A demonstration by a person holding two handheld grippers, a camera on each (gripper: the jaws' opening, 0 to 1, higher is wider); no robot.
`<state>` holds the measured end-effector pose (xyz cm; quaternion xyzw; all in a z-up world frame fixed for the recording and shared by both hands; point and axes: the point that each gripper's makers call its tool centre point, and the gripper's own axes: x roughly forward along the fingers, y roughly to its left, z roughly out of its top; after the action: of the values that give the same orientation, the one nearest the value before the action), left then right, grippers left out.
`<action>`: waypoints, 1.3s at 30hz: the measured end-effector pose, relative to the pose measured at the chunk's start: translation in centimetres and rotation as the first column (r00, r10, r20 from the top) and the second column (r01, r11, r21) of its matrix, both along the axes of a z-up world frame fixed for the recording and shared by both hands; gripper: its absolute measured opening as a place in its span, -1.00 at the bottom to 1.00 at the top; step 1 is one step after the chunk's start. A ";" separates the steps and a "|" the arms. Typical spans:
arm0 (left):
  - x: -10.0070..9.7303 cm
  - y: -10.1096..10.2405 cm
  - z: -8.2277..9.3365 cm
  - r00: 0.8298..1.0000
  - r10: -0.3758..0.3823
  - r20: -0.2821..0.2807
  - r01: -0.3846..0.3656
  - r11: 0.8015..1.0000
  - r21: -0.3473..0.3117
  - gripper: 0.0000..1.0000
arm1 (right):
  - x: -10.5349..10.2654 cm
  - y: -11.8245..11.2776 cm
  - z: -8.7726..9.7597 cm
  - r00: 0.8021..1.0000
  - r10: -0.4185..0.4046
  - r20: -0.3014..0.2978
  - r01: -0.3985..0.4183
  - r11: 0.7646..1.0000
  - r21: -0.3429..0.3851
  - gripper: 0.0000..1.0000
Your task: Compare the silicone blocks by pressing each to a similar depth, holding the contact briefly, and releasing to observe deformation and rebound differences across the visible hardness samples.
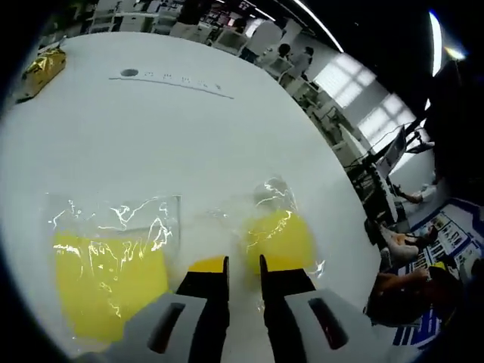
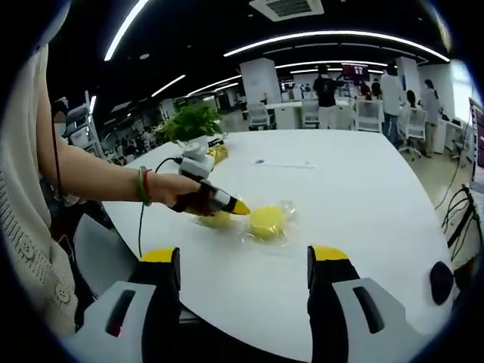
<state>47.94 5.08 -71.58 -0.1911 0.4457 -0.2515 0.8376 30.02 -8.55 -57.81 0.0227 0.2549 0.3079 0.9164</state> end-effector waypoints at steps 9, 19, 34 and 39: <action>0.3 0.0 0.2 0.999 -0.034 0.005 0.033 0.999 0.034 -0.82 | 0.7 -0.2 -0.2 1.000 0.005 -0.013 -0.005 1.000 0.001 0.25; -2.9 2.1 5.1 0.988 -0.073 0.135 0.066 0.996 0.055 -0.37 | 1.0 1.3 1.4 0.998 0.046 0.031 -0.047 0.999 0.013 0.28; -11.2 7.9 13.6 0.941 -0.021 0.338 0.057 0.994 -0.098 0.00 | -1.3 5.8 5.0 0.985 0.132 0.109 -0.145 0.983 0.113 0.33; -14.5 11.5 14.6 0.930 0.051 0.363 -0.012 0.994 -0.110 0.02 | -2.8 7.6 5.1 0.980 0.180 0.088 -0.193 0.967 0.167 0.26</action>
<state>33.47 16.56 -56.98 -0.1923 0.2651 -0.2922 0.8985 27.27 -0.96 -52.67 0.0677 0.1946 0.4144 0.8865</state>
